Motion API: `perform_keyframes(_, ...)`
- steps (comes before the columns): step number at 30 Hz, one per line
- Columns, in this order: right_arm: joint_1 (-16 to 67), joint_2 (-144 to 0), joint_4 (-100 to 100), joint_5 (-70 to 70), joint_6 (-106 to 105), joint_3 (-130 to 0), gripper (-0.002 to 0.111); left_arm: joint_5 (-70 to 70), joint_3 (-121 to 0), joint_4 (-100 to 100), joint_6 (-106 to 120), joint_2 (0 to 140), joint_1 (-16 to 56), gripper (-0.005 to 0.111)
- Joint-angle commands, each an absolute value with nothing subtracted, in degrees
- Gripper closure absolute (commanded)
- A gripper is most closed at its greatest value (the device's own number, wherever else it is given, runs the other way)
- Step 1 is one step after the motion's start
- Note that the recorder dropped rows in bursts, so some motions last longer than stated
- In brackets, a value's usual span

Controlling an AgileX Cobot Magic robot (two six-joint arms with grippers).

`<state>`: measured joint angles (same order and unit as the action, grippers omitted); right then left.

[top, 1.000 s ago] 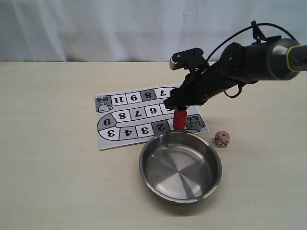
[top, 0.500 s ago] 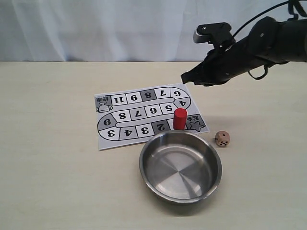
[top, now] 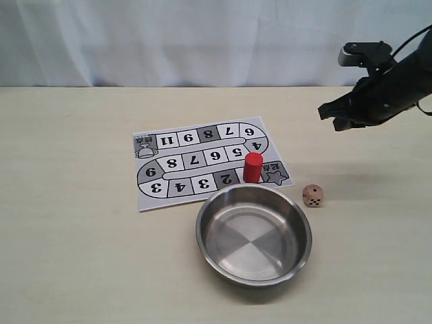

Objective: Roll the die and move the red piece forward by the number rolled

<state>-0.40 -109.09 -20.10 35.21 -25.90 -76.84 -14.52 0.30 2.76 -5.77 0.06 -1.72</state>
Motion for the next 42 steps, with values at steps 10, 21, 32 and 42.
perform_keyframes(10, -2.67, -108.44, 2.34, 41.42, -8.80, -76.96, 0.104, -13.88, 0.00, 2.68, -5.76, 0.00, -1.36, 0.107)
perform_keyframes(21, -2.56, -102.80, 4.14, 47.47, -7.76, -76.12, 0.104, -13.88, 0.00, 2.68, -5.76, 0.00, -1.36, 0.107)
perform_keyframes(32, -2.56, -81.03, 2.18, 46.78, -8.62, -63.55, 0.104, -13.88, 0.00, 2.68, -5.76, 0.00, -1.36, 0.107)
perform_keyframes(42, -2.56, -50.94, 1.92, 46.27, -9.69, -53.92, 0.104, -13.88, 0.00, 2.87, -5.76, 0.00, -1.36, 0.107)
